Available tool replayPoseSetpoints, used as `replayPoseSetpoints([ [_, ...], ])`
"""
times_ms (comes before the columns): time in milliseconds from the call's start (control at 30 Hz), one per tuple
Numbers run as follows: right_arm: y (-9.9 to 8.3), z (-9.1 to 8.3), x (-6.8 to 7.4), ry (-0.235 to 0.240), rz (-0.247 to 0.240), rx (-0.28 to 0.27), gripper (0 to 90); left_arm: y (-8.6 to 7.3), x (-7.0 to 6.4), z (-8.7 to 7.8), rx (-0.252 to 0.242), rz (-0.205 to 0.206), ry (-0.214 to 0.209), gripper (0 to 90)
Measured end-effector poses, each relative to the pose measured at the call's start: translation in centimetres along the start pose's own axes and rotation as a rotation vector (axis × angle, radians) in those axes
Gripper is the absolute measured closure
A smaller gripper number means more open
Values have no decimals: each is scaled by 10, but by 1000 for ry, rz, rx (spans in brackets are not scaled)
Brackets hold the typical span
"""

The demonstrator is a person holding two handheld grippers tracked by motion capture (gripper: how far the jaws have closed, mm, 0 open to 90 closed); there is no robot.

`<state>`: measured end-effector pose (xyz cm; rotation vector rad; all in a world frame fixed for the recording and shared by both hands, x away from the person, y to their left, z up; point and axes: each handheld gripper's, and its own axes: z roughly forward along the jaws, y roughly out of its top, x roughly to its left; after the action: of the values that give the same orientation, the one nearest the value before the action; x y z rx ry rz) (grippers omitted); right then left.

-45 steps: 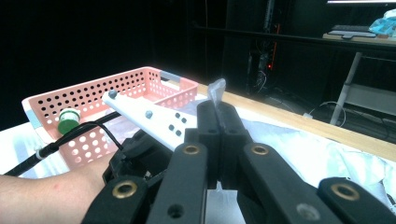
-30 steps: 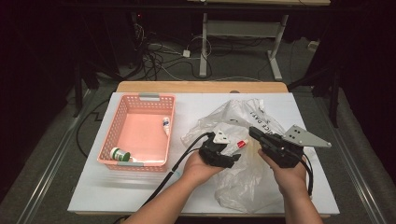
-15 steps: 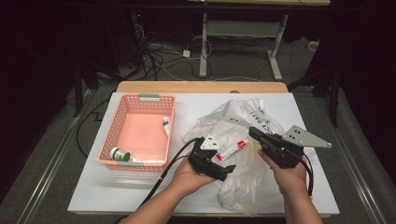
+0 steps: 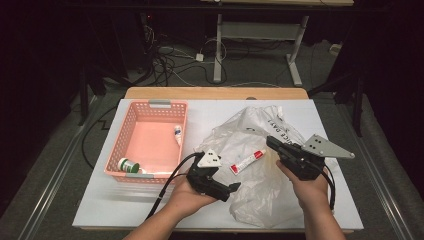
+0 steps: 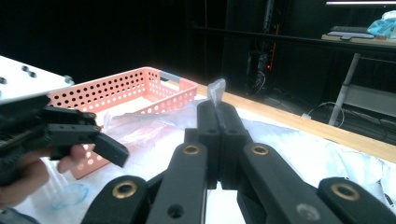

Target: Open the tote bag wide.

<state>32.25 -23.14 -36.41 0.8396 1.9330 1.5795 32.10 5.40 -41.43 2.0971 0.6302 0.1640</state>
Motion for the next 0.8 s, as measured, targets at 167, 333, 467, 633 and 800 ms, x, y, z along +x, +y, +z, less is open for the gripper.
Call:
replayPoseSetpoints([
  [167, 0, 0, 0, -2, -5, 3, 900, -4, 3, -16, -20, -18, 0, 0],
  [333, 0, 0, 0, -2, -7, 4, 900, -10, 5, -29, -21, -22, 0, 0],
  [467, 0, 0, 0, -3, -3, 7, 900, -15, 7, -38, -22, -22, 11, 0],
  [633, 0, 0, 0, -3, -10, 5, 900, -23, 12, -51, -31, -29, 34, 0],
  [800, 0, 0, 0, -4, -7, 4, 900, -33, 22, -66, -36, -53, 67, 0],
])
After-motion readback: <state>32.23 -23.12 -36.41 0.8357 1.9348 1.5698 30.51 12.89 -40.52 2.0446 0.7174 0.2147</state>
